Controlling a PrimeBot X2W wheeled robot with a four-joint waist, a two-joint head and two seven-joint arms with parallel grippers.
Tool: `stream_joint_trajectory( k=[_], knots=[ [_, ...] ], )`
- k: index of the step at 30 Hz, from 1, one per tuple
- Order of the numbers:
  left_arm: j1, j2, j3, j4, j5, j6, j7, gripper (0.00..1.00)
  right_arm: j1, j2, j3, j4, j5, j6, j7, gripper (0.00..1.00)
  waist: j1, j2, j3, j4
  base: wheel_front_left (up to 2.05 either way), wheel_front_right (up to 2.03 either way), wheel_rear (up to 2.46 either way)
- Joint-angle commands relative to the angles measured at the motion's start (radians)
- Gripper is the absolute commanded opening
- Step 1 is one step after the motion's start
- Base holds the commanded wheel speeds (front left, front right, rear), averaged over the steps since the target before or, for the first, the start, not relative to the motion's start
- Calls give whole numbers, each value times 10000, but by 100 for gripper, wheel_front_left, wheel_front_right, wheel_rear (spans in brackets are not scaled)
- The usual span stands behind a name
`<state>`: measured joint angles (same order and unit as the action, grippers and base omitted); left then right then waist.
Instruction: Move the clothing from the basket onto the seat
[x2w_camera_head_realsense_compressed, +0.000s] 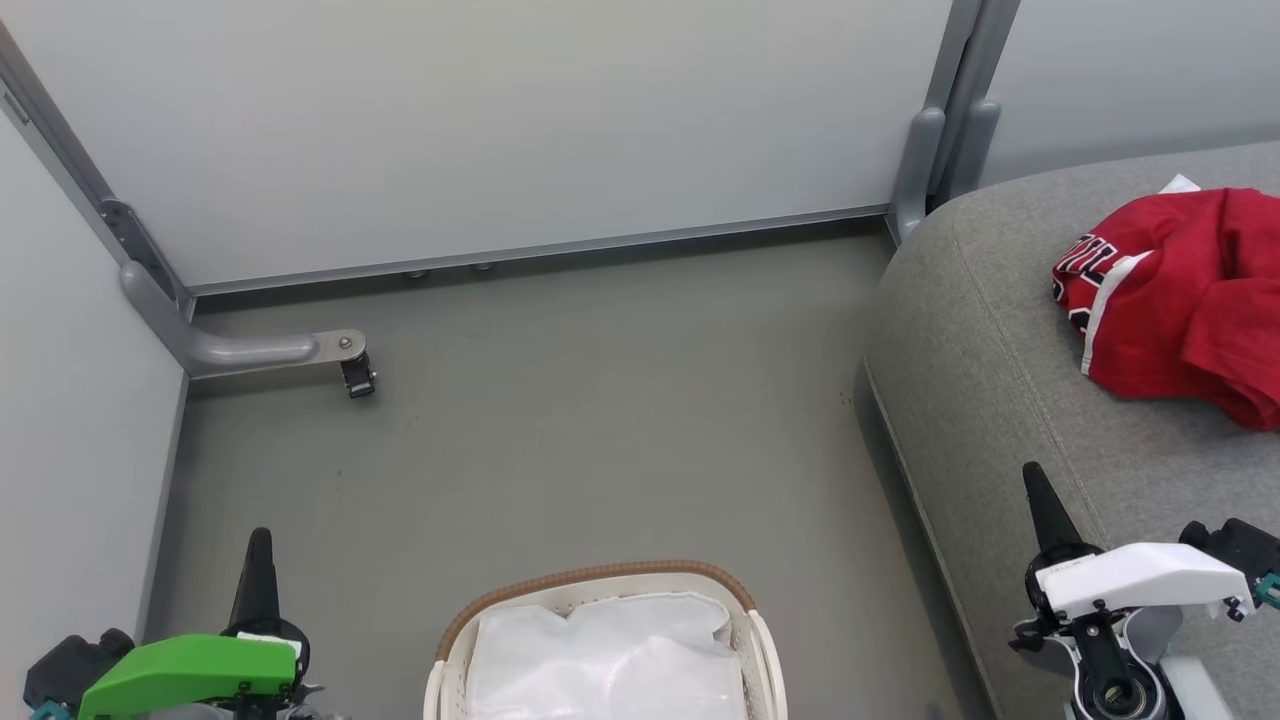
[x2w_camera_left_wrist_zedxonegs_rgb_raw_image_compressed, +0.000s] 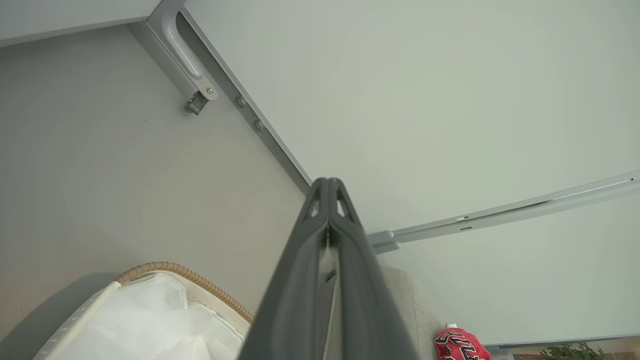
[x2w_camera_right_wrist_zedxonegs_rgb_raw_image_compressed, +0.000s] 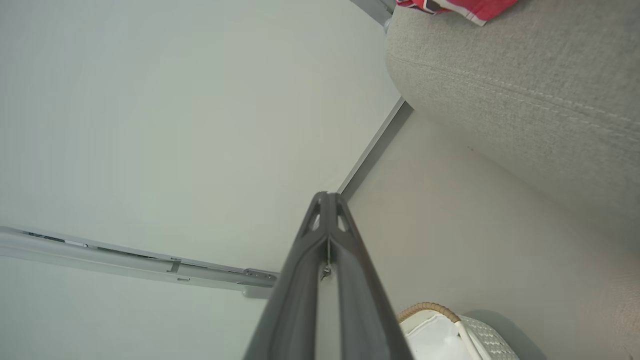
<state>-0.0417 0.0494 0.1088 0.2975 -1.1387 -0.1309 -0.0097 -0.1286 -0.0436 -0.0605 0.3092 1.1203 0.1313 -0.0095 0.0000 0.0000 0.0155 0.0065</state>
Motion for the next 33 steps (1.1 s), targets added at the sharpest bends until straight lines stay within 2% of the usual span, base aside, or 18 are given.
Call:
stream_joint_trajectory(
  k=[1, 33],
  knots=[
    [-282, 36, 46, -124, -287, 2, 69, 0, 57, -61, -59, -146, 276, -5, 67, 0, 0, 0, -3, -1, 0, 0, 0],
    [-589, 25, 60, -384, -3031, 3, 807, 0, 165, -81, -369, -472, 3148, -6, 805, 0, 0, 0, -70, -36, 0, 0, 0]
  ],
)
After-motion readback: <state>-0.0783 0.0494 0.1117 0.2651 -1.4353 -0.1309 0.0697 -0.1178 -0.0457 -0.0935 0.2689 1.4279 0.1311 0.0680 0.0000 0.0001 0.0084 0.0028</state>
